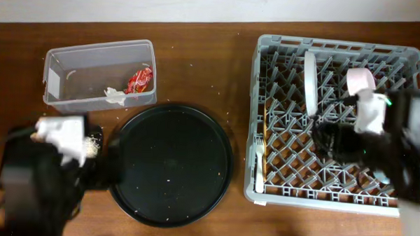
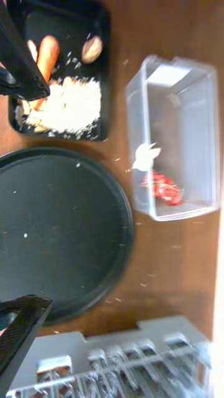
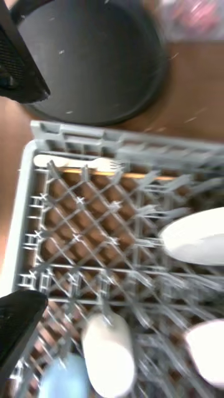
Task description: Sort waste into correct bins and load items into the dishwasher rack
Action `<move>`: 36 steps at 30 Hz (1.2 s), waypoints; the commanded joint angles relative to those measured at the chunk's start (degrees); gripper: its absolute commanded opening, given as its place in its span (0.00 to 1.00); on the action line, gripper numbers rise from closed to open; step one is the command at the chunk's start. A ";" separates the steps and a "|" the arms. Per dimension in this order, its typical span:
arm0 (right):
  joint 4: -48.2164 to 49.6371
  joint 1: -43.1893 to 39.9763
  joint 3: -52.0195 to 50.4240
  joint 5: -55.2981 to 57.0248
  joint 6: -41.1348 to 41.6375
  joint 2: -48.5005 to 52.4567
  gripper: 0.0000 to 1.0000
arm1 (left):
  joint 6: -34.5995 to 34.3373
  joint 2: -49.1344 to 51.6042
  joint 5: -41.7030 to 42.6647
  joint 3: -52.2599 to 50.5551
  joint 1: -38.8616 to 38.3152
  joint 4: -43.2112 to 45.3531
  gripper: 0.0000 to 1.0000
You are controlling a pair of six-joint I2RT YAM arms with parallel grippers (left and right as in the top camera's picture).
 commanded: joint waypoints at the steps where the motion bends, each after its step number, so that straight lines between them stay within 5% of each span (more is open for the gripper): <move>1: 3.69 -0.26 -5.11 2.49 -0.76 -12.31 0.99 | 0.92 -13.60 -5.84 -10.05 0.24 4.13 0.99; 9: 4.50 -0.26 -14.91 3.52 -0.74 -25.00 0.98 | 0.92 -22.18 -8.83 -19.41 0.24 5.73 0.99; 22: 3.45 -0.26 -15.04 3.52 -0.74 -25.22 0.98 | 0.90 -22.18 -8.83 -19.69 0.24 -2.75 0.99; 36: 3.37 -0.20 -15.13 3.54 -0.76 -25.29 0.98 | 0.90 -22.18 -8.81 -19.69 0.24 -2.69 0.99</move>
